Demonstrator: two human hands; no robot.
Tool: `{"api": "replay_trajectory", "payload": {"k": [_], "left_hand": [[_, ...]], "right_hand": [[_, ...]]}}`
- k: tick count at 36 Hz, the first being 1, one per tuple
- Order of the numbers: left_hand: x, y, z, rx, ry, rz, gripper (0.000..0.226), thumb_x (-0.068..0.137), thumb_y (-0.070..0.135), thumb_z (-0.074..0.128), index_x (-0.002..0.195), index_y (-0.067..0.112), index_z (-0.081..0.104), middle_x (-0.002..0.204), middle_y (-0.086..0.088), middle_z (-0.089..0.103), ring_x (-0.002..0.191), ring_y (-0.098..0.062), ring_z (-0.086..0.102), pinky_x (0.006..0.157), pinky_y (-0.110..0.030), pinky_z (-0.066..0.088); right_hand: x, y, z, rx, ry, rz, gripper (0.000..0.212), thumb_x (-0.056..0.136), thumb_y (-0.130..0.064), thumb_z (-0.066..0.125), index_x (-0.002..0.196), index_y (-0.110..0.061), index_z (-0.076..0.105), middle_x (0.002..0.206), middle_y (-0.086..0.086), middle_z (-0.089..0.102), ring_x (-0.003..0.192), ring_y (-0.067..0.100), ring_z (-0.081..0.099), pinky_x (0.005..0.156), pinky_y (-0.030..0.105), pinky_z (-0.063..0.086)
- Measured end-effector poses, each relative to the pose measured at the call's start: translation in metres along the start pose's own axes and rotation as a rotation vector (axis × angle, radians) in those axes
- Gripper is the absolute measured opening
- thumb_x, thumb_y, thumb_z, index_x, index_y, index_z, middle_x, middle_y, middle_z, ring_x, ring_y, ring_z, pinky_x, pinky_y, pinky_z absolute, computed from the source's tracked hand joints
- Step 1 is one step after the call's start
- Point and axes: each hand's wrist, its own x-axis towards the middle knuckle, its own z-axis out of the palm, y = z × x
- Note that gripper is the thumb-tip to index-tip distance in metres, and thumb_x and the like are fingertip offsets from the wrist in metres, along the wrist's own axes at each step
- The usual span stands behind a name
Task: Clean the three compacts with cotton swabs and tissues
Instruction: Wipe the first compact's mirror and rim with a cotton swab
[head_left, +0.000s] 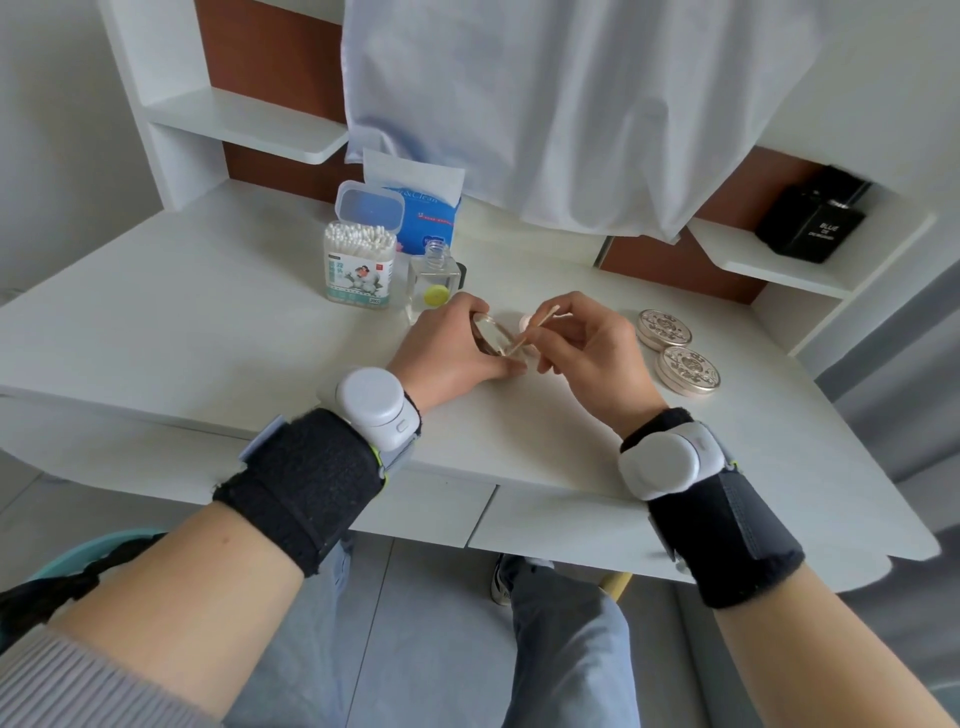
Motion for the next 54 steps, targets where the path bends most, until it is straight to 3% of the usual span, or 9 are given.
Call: {"api": "replay_trajectory", "payload": {"k": [4,11,17,21,28,37,43,49,54], "left_hand": [[-0.001,0.001,-0.001,0.025,0.009,0.006,0.076,0.064,0.046,0.083,0.126,0.017,0.051,0.096,0.005,0.059,0.093,-0.014,0.057,0.083,-0.026,0.045],[0.0,0.0,-0.001,0.015,-0.006,0.002,0.078,0.064,0.045,0.083,0.128,0.016,0.05,0.092,0.005,0.058,0.089,-0.013,0.056,0.077,-0.022,0.04],[0.0,-0.001,0.0,0.018,-0.001,0.016,0.076,0.065,0.044,0.083,0.127,0.016,0.05,0.093,0.007,0.056,0.089,-0.011,0.053,0.079,-0.022,0.04],[0.001,-0.002,-0.001,0.02,0.005,0.022,0.077,0.066,0.043,0.083,0.129,0.016,0.049,0.097,0.006,0.055,0.09,-0.01,0.051,0.079,-0.019,0.037],[0.001,-0.003,0.0,0.016,0.013,0.03,0.076,0.065,0.042,0.084,0.128,0.016,0.049,0.099,0.006,0.055,0.091,-0.01,0.051,0.075,-0.018,0.034],[0.001,-0.001,0.001,0.016,0.013,0.021,0.076,0.065,0.042,0.084,0.128,0.016,0.049,0.097,0.007,0.055,0.09,-0.01,0.051,0.077,-0.02,0.036],[0.001,-0.001,0.0,0.016,0.015,0.017,0.075,0.065,0.041,0.083,0.128,0.016,0.05,0.098,0.007,0.056,0.089,-0.01,0.052,0.075,-0.018,0.035],[0.0,0.0,-0.001,0.019,0.009,0.017,0.076,0.065,0.041,0.083,0.128,0.016,0.049,0.1,0.006,0.055,0.091,-0.01,0.051,0.077,-0.019,0.036],[0.0,0.0,-0.001,0.023,0.006,0.012,0.076,0.066,0.042,0.082,0.129,0.016,0.048,0.101,0.006,0.054,0.092,-0.009,0.051,0.077,-0.018,0.035]], "right_hand": [[0.003,0.005,-0.007,-0.012,0.002,0.052,0.017,0.086,0.004,0.06,0.08,-0.012,0.057,0.059,-0.004,0.065,0.05,0.017,0.054,0.053,0.019,0.042],[0.012,0.012,-0.008,-0.198,0.037,0.049,0.012,0.086,-0.001,0.061,0.08,-0.011,0.058,0.054,-0.012,0.062,0.048,0.01,0.055,0.054,0.015,0.041],[0.017,0.017,-0.005,-0.374,0.105,-0.013,0.011,0.085,-0.009,0.063,0.082,-0.019,0.058,0.071,-0.006,0.068,0.064,0.015,0.066,0.068,0.035,0.055],[0.016,0.015,-0.002,-0.325,0.139,-0.035,0.018,0.084,-0.006,0.062,0.081,-0.024,0.058,0.073,-0.009,0.066,0.068,0.012,0.066,0.068,0.04,0.057],[0.013,0.014,-0.002,-0.291,0.178,-0.061,0.028,0.083,-0.006,0.062,0.078,-0.032,0.055,0.073,-0.01,0.065,0.064,0.007,0.063,0.067,0.037,0.056],[0.017,0.018,0.003,-0.46,0.131,-0.149,0.006,0.085,-0.009,0.065,0.089,-0.012,0.064,0.073,-0.006,0.066,0.067,0.008,0.061,0.068,0.024,0.05],[0.016,0.019,0.003,-0.475,0.128,-0.157,0.006,0.084,-0.007,0.061,0.088,-0.01,0.061,0.068,-0.01,0.06,0.061,0.015,0.059,0.064,0.031,0.05],[0.017,0.019,0.003,-0.46,0.138,-0.172,0.006,0.083,-0.009,0.064,0.089,-0.013,0.064,0.069,-0.01,0.062,0.062,0.001,0.054,0.062,0.009,0.038],[0.016,0.02,0.005,-0.53,0.103,-0.174,0.006,0.083,-0.01,0.064,0.089,-0.013,0.065,0.065,-0.017,0.057,0.063,0.006,0.053,0.061,0.009,0.037]]}}
